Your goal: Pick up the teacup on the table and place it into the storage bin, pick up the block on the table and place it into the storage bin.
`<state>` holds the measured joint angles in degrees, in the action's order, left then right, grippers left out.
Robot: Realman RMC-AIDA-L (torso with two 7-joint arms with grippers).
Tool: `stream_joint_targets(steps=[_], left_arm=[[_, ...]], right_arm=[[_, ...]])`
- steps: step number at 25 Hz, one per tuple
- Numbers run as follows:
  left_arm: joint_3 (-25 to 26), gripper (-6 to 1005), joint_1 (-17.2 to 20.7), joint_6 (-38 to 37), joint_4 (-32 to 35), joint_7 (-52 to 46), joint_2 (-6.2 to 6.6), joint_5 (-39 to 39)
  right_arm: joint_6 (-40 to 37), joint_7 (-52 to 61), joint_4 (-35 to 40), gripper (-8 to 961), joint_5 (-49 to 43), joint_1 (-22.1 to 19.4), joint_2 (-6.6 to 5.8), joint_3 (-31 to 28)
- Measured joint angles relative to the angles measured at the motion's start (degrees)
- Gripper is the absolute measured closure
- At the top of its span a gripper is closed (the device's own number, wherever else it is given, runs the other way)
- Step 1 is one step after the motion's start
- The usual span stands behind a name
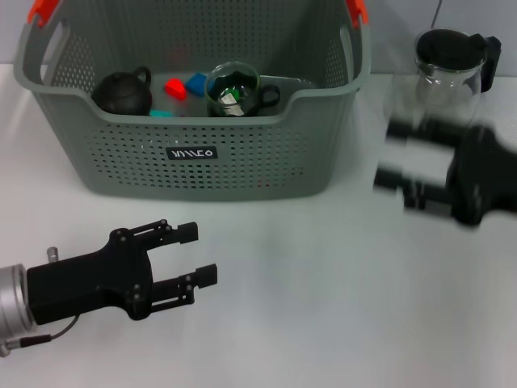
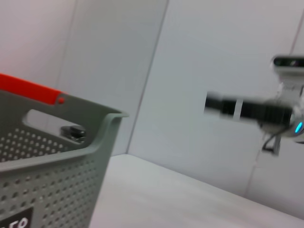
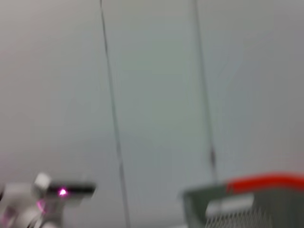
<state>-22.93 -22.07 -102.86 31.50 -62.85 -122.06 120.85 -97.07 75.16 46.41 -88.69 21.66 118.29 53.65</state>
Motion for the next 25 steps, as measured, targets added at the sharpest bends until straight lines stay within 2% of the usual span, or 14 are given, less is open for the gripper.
stream_joint_targets(steps=[5, 9, 12, 19, 25], left_arm=[[-0.7, 276, -0.78, -1.93, 0.68, 0.79, 0.52, 1.81], [-2.61, 276, -1.54, -3.05, 0.48, 2.71, 0.55, 2.21], [-4.46, 276, -2.01, -3.35, 0.42, 3.0, 0.57, 2.23], [-5.69, 276, -2.43, -3.61, 0.6, 2.99, 0.79, 4.06], [-5.63, 276, -2.51, -3.35, 0.54, 3.01, 0.81, 4.97]], right_arm=[[0.31, -0.83, -5.74, 224, -9.69, 0.01, -0.05, -0.22], [1.01, -5.32, -9.29, 215, -14.37, 1.11, 0.82, -0.11], [1.42, -6.89, -10.66, 23, -16.39, 1.61, 1.56, -0.13], [3.59, -10.14, -14.44, 13, -16.63, 1.94, 1.58, -0.19], [3.71, -10.48, -14.65, 9, -16.49, 2.01, 1.6, -0.28]])
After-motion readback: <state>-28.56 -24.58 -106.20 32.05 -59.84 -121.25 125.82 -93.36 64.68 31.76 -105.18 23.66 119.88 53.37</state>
